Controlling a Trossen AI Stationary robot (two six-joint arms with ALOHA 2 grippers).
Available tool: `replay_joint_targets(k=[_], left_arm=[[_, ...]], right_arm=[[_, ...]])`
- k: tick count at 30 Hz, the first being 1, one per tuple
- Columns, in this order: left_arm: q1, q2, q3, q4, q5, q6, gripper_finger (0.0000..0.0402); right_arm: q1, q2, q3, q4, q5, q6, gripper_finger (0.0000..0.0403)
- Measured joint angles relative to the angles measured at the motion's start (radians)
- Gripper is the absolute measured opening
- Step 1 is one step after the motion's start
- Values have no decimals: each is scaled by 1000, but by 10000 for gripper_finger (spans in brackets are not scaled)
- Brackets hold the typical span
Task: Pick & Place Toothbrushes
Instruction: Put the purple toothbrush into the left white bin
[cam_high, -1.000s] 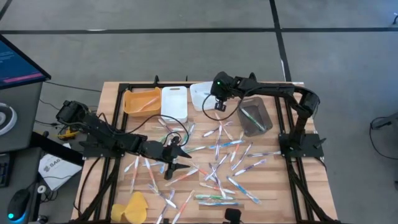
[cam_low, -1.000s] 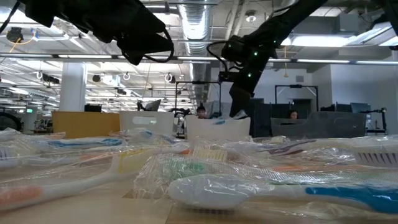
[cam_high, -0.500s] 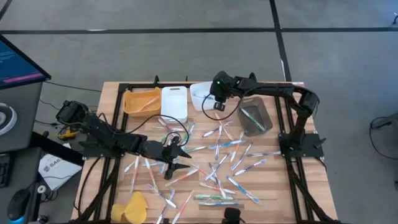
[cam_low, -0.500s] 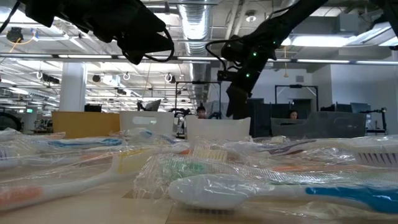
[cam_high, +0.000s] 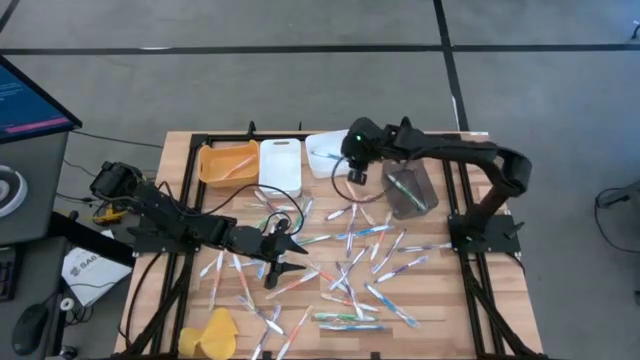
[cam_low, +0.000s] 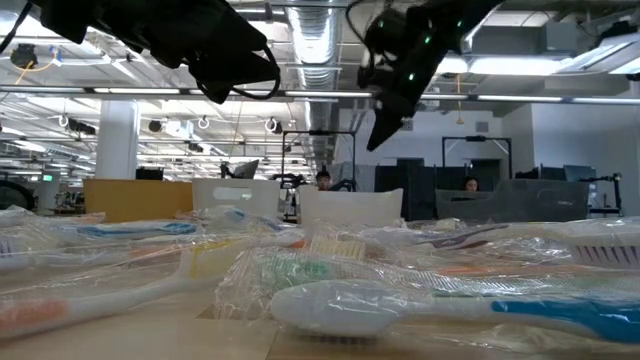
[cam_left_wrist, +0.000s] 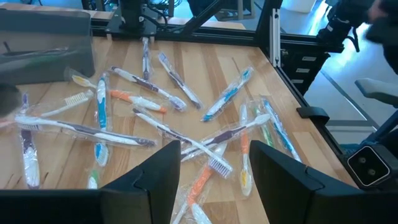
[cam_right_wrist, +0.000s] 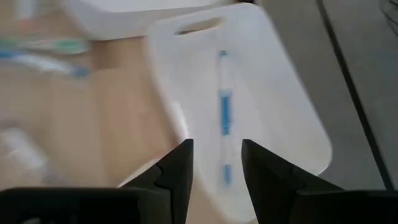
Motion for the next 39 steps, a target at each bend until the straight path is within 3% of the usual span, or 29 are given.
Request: replay_joint_targets(k=[7,14,19,26,39], left_arm=[[0,0,0,0,0,-2,186],[0,0,0,0,0,-2,186],[0,0,0,0,0,-1,186],[0,0,0,0,0,25,186],[0,0,0,0,0,25,186]], right_arm=[[170,-76,-14,-175,-4,30,125],[287,-56,-113,-111,-4,-104,125],[296,3,-185,52,-6,-151,124],[296,104,-188,247,-4,-222,124],[298,243,-188,286,-37,-225,124]])
